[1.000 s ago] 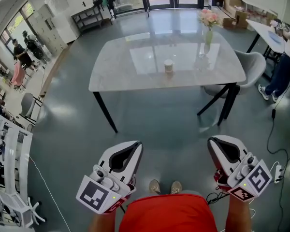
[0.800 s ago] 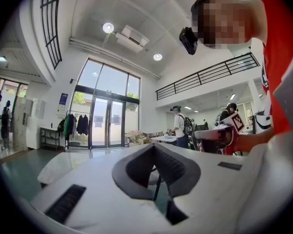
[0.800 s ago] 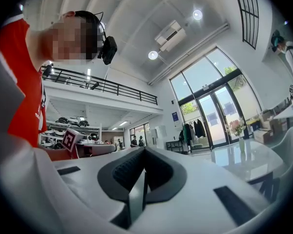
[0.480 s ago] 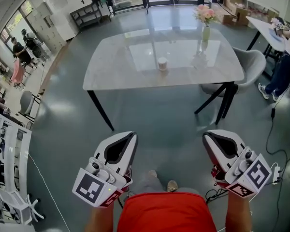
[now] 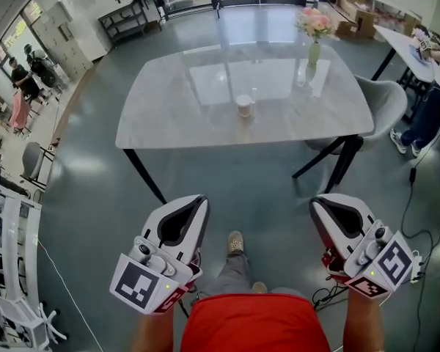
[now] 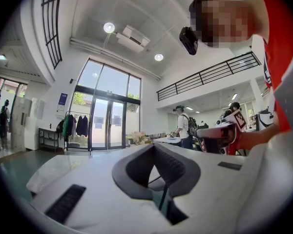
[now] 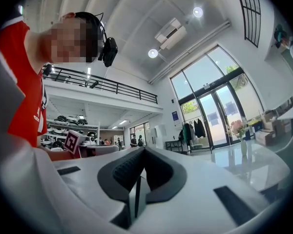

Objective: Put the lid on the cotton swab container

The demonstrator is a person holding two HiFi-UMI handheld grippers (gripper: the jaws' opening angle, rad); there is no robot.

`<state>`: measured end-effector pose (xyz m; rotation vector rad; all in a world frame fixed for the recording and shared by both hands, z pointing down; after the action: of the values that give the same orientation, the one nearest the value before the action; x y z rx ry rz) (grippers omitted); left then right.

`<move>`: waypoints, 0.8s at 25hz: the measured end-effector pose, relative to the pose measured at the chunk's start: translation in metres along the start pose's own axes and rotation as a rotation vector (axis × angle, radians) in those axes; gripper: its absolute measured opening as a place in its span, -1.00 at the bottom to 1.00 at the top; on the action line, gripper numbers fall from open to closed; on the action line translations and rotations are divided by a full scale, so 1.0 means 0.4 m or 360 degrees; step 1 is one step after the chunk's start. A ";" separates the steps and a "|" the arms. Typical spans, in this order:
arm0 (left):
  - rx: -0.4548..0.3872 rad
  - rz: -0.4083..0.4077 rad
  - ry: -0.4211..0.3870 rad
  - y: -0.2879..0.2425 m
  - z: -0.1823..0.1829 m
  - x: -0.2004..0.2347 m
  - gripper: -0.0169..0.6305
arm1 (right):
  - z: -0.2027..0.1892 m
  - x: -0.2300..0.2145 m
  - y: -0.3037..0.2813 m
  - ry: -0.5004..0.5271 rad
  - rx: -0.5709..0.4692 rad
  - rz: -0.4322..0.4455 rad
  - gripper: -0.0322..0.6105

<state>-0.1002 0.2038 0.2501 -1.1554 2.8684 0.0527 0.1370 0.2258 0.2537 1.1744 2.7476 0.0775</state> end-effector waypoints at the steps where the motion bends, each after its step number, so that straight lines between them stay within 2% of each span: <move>1: -0.0003 -0.0003 -0.0003 -0.019 -0.002 0.020 -0.91 | 0.000 -0.018 -0.018 0.0001 0.0003 -0.0009 -0.84; 9: 0.0074 -0.0078 -0.0091 -0.144 0.004 0.208 -0.91 | 0.012 -0.135 -0.205 -0.0024 0.0001 -0.0054 -0.84; 14: 0.0091 -0.0137 -0.0090 -0.226 -0.020 0.305 -0.91 | 0.011 -0.203 -0.300 -0.0004 -0.0009 -0.0077 -0.84; 20: 0.0145 -0.0205 -0.0063 -0.301 -0.049 0.399 -0.91 | 0.000 -0.281 -0.373 -0.0015 0.0028 -0.0177 -0.84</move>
<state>-0.1322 0.0059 0.2588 -1.3023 2.7240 -0.0589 0.1071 0.0414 0.2511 1.0206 2.8043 0.0350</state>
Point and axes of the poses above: the fingertips, and each gripper's own axes: y backward along the fingers, x to its left, z out of its top, the point moved 5 cm from there along y, backward along the fingers, and after that the axes turned 1 degree about z, right-handed, at the moved point
